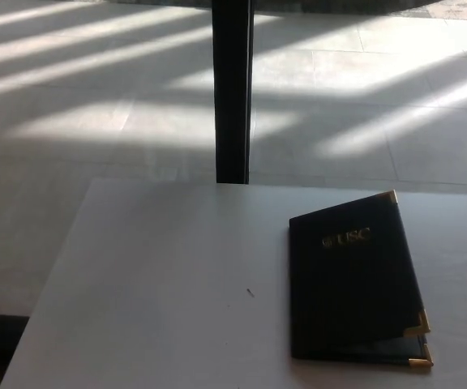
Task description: There is a diary kept infront of the robot and the robot uses its right hand to grab its cover and puses it to the left to open it.
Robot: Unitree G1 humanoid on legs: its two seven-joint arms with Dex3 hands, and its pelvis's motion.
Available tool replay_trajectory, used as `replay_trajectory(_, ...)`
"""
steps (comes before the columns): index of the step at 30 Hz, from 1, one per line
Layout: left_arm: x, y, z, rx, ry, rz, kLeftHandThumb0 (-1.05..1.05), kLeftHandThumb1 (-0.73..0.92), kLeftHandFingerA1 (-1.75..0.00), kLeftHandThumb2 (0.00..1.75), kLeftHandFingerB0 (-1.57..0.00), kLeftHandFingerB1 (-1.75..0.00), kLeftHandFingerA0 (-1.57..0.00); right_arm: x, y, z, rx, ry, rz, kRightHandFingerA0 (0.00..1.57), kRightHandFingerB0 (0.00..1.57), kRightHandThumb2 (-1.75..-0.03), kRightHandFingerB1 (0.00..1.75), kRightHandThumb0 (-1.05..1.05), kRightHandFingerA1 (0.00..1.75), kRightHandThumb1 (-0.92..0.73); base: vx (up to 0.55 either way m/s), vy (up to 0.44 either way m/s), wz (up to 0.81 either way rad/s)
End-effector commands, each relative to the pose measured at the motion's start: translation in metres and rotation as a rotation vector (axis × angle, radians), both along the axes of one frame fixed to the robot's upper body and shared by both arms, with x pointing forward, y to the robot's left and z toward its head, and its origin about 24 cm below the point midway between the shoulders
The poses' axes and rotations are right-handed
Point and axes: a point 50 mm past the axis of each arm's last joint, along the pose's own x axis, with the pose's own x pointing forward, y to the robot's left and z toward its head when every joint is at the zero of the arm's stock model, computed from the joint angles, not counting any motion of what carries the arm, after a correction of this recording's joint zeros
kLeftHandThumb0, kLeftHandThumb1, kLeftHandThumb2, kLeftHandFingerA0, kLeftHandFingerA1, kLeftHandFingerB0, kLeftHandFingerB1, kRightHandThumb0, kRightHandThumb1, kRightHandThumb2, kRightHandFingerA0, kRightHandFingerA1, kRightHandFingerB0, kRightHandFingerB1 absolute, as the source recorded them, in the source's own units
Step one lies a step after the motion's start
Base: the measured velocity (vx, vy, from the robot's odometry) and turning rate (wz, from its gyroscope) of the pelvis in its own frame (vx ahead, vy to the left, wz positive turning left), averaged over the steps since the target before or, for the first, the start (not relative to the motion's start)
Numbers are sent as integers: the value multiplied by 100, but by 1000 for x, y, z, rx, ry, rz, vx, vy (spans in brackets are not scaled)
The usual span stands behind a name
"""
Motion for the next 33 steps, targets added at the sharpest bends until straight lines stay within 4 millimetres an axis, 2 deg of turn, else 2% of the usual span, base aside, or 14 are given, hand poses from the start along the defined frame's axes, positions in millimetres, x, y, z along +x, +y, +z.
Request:
replay_trajectory(1,-5,47,32,-114,-358,511,-105,92,-168,118,-21,-138,-34,-19,-57,54,118,-598,-638,28,8,-88,87,-68,131,-92,0,0,0)
replay_trajectory(2,-5,47,32,-114,-362,512,-97,73,-126,158,0,-92,-48,-20,-62,58,111,-606,-649,42,7,-85,82,-68,126,-92,0,0,0)
replay_trajectory(7,-6,46,31,-121,-358,508,-105,81,-122,166,0,-97,-31,-13,-85,87,60,-721,-711,52,13,-87,103,-71,159,-92,0,0,0)
replay_trajectory(8,-6,46,31,-126,-357,503,-87,71,-111,154,0,-87,-30,-9,-89,98,34,-761,-717,79,9,-129,66,-47,111,-80,0,0,0)
replay_trajectory(12,-8,47,31,-116,-349,497,-105,92,-166,122,-16,-135,-26,10,-101,134,-9,-892,-693,53,6,-128,64,-47,95,-77,0,0,0)
replay_trajectory(13,-8,47,31,-119,-350,500,-105,92,-166,122,-15,-136,-26,14,-102,144,-27,-919,-677,38,14,-87,97,-73,144,-92,0,0,0)
replay_trajectory(14,-8,47,31,-121,-352,503,-86,65,-105,151,0,-87,-23,22,-105,157,-48,-944,-674,58,29,-80,92,-84,131,-92,0,0,0)
replay_trajectory(18,-8,47,30,-136,-372,519,-105,92,-166,118,-15,-139,-26,53,-109,208,-95,-1064,-632,81,44,-81,96,-72,123,-92,0,0,0)
replay_trajectory(19,-8,47,30,-126,-360,506,-105,92,-167,120,-15,-139,-26,68,-101,228,-122,-1096,-543,79,46,-125,82,-66,106,-84,0,0,0)
replay_trajectory(20,-8,47,30,-128,-358,503,-105,92,-168,121,-14,-139,-24,75,-95,238,-113,-1134,-526,85,46,-80,93,-74,109,-92,0,0,0)
replay_trajectory(21,-8,47,31,-123,-357,505,-96,71,-119,157,0,-92,-35,85,-93,246,-94,-1162,-504,87,50,-80,91,-73,104,-92,0,0,0)
replay_trajectory(25,-8,47,30,-136,-362,526,-85,66,-107,151,0,-86,-26,108,-72,262,-78,-1195,-425,94,62,-71,86,-78,85,-92,0,0,0)
replay_trajectory(26,-8,47,30,-138,-360,511,-105,92,-165,121,-11,-136,-19,117,-63,263,-57,-1208,-375,84,63,-77,72,-73,75,-92,0,0,0)
replay_trajectory(33,-10,47,30,-127,-356,508,-105,92,-166,121,-14,-138,-24,153,-3,260,48,-1216,-105,47,42,-70,45,-80,51,-92,0,0,0)
